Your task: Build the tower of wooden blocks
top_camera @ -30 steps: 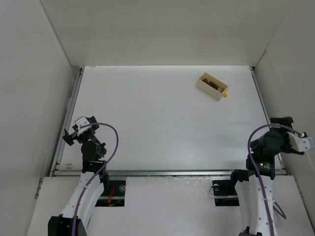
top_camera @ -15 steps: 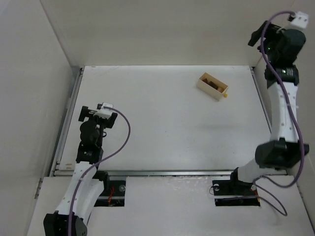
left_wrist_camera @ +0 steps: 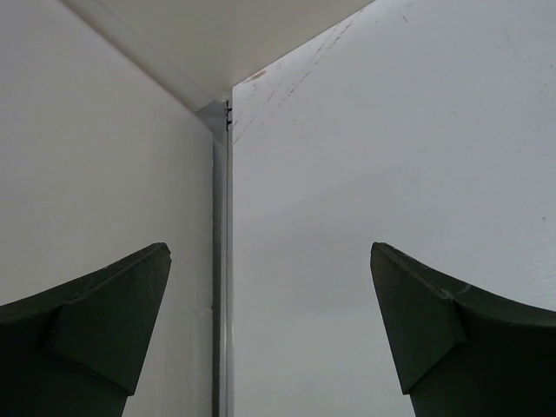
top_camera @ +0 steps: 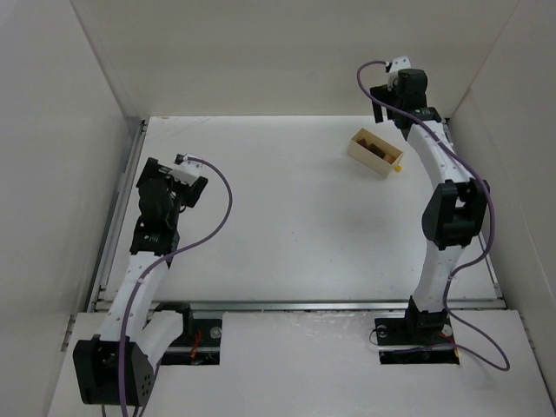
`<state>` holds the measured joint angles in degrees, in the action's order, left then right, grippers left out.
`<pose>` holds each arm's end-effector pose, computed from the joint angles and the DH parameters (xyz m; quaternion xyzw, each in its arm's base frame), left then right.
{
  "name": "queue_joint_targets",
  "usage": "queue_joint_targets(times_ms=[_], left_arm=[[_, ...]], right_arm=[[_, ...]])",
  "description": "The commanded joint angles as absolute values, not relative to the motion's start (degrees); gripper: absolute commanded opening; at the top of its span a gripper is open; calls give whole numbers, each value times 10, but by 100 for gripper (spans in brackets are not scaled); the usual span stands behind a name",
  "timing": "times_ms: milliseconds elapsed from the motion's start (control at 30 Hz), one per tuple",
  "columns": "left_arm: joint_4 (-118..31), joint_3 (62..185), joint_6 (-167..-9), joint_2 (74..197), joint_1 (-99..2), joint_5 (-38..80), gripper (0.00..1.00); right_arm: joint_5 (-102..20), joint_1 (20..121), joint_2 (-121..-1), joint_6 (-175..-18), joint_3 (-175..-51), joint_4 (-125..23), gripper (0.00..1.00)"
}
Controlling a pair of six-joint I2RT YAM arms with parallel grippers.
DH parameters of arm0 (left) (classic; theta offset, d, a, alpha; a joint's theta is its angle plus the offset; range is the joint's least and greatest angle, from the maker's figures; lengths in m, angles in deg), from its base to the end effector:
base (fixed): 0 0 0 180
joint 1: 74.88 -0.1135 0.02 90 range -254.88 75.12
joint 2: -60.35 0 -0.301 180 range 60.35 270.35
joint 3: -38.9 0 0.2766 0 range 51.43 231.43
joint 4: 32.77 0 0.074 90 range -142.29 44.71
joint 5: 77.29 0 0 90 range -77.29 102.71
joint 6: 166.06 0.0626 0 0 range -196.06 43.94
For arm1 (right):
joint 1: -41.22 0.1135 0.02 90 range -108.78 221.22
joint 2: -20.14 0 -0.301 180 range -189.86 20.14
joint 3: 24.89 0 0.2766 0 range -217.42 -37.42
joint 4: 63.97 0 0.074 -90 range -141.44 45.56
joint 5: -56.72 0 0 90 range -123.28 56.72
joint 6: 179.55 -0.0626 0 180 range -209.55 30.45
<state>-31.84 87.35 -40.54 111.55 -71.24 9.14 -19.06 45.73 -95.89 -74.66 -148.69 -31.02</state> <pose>0.2438 -0.0116 0.3305 0.2202 0.6836 0.2125 0.6626 0.5475 0.0278 0.3641 -0.0758 0.8369 -0.1522 0.5202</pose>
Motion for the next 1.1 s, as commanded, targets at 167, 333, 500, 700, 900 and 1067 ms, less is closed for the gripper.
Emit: queue_joint_targets(times_ms=[167, 333, 500, 700, 900, 1067], left_arm=[[-304, 906, -377, 1149, -720, 80, 100], [-322, 906, -370, 1149, -720, 80, 100], [-332, 906, -370, 1149, -720, 80, 100], [-338, 906, -356, 1149, -720, 85, 100], [-338, 896, -349, 1144, -720, 85, 100], [-343, 896, -349, 1144, -720, 96, 100]], right_arm=[[-307, 437, -1018, -668, -1507, -321, 100], [-366, 419, -1036, -668, -1507, -301, 83], [-393, 400, -1052, -679, -1520, -301, 64], [-422, 394, -1057, -674, -1497, -278, 59], [-453, 394, -1052, -651, -1464, -273, 59], [-437, 394, -1071, -651, -1464, -273, 63]])
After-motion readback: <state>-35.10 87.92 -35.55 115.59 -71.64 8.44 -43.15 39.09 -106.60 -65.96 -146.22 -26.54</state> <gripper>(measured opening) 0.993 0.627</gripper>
